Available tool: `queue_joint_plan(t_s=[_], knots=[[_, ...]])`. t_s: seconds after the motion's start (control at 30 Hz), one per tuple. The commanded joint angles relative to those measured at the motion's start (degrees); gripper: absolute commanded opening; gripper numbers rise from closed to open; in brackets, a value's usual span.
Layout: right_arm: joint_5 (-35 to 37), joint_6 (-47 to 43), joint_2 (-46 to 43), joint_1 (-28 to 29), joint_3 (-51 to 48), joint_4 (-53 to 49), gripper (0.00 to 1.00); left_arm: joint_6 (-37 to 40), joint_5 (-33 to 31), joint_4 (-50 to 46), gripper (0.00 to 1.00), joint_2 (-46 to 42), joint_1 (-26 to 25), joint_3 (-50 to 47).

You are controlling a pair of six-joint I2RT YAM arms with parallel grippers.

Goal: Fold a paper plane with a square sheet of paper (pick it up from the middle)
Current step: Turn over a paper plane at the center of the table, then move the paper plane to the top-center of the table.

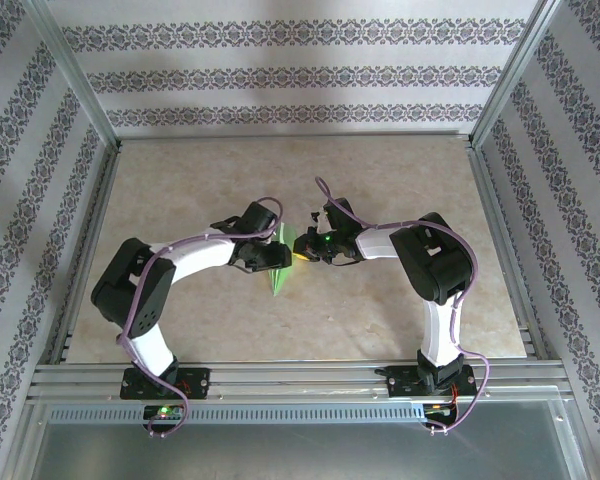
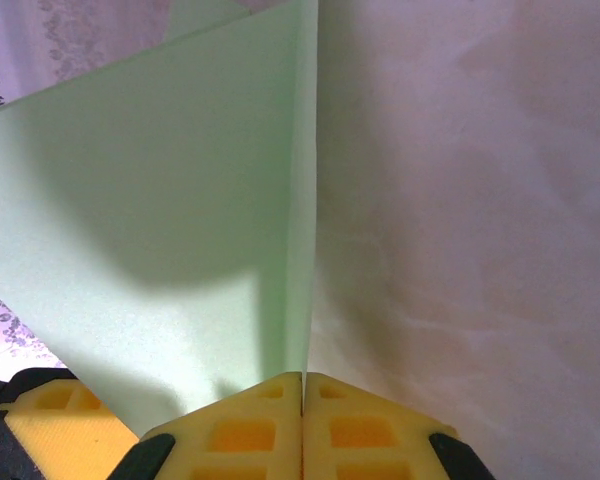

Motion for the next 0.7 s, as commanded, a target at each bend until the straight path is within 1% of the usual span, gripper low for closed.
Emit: queue_joint_plan(t_s=[0.0, 0.13, 0.4, 0.67], knots=[[-0.9, -0.5, 0.8, -0.1, 1.6, -0.8, 0.07, 3.9, -4.5, -7.0, 0.48, 2.6, -2.1, 3.0], [-1.0, -0.5, 0.8, -0.2, 1.6, -0.8, 0.07, 4.5, -5.2, -7.9, 0.47, 3.6, -2.5, 4.2], [-0.9, -0.6, 0.8, -0.3, 1.5, -0.8, 0.07, 4.0, -6.6, -7.9, 0.39, 3.8, -2.6, 4.3], [-0.8, -0.6, 0.7, -0.3, 1.1, -0.8, 0.07, 3.2, -8.9, -7.5, 0.32, 2.1, -2.6, 4.6]])
